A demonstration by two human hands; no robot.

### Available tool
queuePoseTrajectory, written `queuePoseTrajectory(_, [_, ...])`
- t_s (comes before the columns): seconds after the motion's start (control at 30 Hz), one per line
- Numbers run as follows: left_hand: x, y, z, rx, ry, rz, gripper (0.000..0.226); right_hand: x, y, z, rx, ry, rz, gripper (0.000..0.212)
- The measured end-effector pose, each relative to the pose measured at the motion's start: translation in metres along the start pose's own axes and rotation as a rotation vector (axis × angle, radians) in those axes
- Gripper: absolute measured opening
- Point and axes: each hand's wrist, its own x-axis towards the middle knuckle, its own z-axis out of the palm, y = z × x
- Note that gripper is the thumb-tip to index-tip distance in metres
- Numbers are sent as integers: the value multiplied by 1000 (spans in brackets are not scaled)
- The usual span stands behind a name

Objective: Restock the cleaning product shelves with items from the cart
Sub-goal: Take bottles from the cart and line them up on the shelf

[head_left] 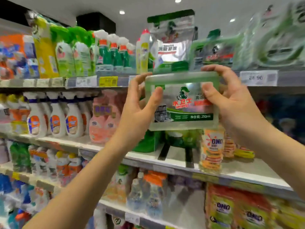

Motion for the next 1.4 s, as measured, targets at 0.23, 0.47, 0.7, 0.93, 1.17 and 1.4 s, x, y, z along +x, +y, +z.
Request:
queuePoseTrajectory(0.23, [101,-17,43,210,-48,254,41,65,-22,-55,-154,120,-80,25])
queuePoseTrajectory(0.47, [183,-46,83,319,1,396,50,123,-17,-94,-265,178,-139,22])
queuePoseTrajectory(0.7, [218,-69,102,423,49,390,59,157,4,-115,-345,170,-181,24])
queuePoseTrajectory(0.93, [227,-84,102,336,-18,392,43,164,22,-117,-460,173,-159,29])
queuePoseTrajectory(1.17, [227,-85,105,471,-33,449,33,167,31,-122,-1029,186,-137,24])
queuePoseTrajectory(1.4, [224,-86,105,869,44,499,40,160,41,-124,-1255,12,-232,70])
